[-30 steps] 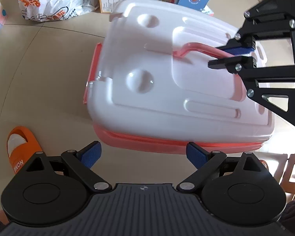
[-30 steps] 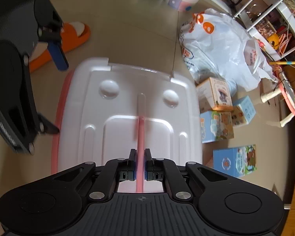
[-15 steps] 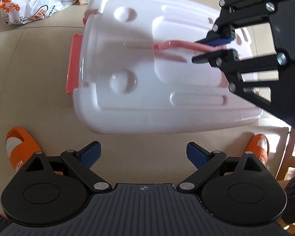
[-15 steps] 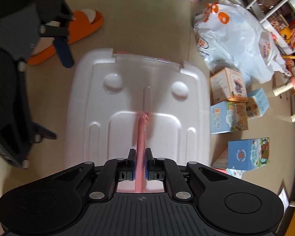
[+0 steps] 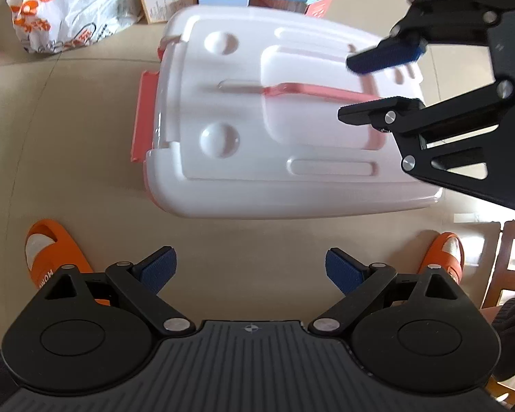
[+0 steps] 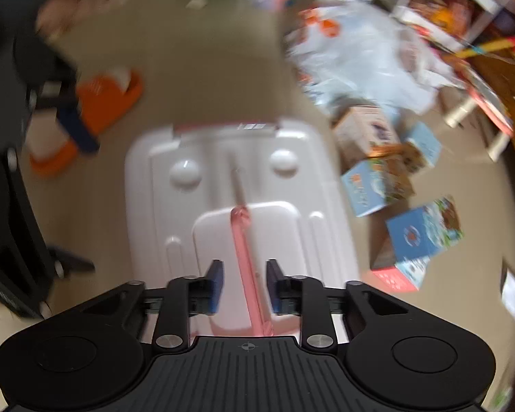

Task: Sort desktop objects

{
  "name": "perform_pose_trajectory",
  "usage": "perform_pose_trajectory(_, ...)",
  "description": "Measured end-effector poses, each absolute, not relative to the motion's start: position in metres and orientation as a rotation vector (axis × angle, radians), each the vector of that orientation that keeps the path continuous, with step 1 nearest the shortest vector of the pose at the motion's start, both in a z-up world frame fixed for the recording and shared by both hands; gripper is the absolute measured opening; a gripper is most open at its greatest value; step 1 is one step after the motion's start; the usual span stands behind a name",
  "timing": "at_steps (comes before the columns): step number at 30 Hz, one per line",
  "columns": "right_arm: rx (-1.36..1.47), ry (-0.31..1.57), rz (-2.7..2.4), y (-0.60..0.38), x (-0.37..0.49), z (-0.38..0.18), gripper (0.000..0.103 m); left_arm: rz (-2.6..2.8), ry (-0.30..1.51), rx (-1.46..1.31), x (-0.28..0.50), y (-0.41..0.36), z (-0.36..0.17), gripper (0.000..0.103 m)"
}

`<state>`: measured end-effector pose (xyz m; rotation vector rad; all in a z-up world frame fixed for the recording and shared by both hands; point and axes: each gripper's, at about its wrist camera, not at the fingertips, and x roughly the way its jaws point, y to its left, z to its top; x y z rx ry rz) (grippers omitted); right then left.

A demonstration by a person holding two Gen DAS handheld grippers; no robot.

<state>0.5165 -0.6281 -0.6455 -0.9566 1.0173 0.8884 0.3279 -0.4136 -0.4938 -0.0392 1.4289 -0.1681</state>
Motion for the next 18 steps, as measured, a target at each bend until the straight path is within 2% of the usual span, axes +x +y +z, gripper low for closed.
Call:
perform_pose_trajectory(7,-0.573,1.013,0.609,-0.664,0.51,-0.608,0.035,-0.151,1.253,-0.044,0.364,-0.485,-0.557,0.096)
perform_pose_trajectory(12,-0.429,0.996,0.417,-0.693,0.486,-0.599,0.036,-0.135,1.125,-0.044,0.425,-0.506,-0.586,0.096)
perform_pose_trajectory(16,-0.304,0.994,0.288,-0.716,0.462,-0.6,0.042,-0.116,1.065,-0.051,0.414,-0.544,-0.602,0.096)
perform_pose_trajectory(18,-0.254,0.998,0.243,-0.725,0.451,-0.605,0.044,-0.106,1.047,-0.032,0.423,-0.562,-0.64,0.096)
